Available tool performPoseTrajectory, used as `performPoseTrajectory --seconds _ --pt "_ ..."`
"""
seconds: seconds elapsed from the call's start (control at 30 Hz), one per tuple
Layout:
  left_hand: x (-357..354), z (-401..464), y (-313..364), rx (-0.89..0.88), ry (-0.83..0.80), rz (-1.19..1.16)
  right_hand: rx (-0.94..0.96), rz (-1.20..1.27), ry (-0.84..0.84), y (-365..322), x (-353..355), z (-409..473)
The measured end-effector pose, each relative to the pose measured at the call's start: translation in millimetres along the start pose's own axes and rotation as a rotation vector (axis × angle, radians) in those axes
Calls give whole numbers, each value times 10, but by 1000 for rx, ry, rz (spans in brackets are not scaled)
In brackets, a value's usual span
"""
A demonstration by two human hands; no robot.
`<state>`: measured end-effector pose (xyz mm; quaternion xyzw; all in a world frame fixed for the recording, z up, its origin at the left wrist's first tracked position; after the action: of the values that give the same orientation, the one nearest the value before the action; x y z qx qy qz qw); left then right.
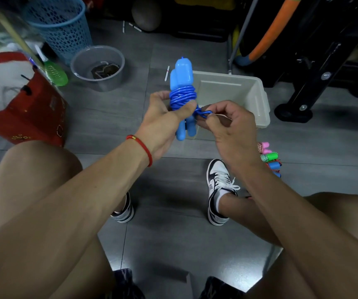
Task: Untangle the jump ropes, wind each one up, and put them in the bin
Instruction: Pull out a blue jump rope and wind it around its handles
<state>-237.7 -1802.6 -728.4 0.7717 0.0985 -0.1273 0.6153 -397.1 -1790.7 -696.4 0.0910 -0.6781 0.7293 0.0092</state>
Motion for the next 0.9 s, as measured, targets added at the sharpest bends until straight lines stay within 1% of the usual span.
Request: performPoseTrajectory --seconds 0.07,0.13,0.2,0.27,0.4,0.47,0.53,0.6,0.77,0.83,0.9 --pt "-28 -25 -6 27 -4 26 -7 -81 -49 -21 -31 10" --pt "15 -20 -8 38 38 -14 -65 -119 -121 -7 -83 20" --pt "61 -17 35 53 65 -76 -141 -136 -222 17 -145 24" --pt "84 -15 84 56 68 -78 -188 -138 -316 7 -189 10" --pt "123 -35 125 46 71 -44 -116 -229 -368 -91 -179 10" --pt "110 -20 153 34 24 -33 -92 -262 -333 -127 -107 22" --pt "81 -15 184 18 -45 25 -87 -218 -260 -151 21 54" --pt "26 -31 204 13 -117 107 -119 -110 -204 -133 110 67" --pt "-106 -64 178 63 -317 193 -291 208 -83 -10 209 65" --pt "-137 -83 183 88 -382 223 -342 288 -57 26 228 58" --pt "-163 -82 188 83 -428 298 -361 313 -35 49 245 48"
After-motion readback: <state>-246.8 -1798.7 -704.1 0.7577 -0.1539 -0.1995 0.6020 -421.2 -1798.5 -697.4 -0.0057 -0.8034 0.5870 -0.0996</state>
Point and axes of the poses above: each hand's wrist, its own z-axis towards the middle knuckle, its own x-axis out of the back of the hand, y = z × x, the point moved 9 cm from there along z, towards the middle knuckle, and after that the axes turned 10 degrees about -y, right-handed, at the moved point
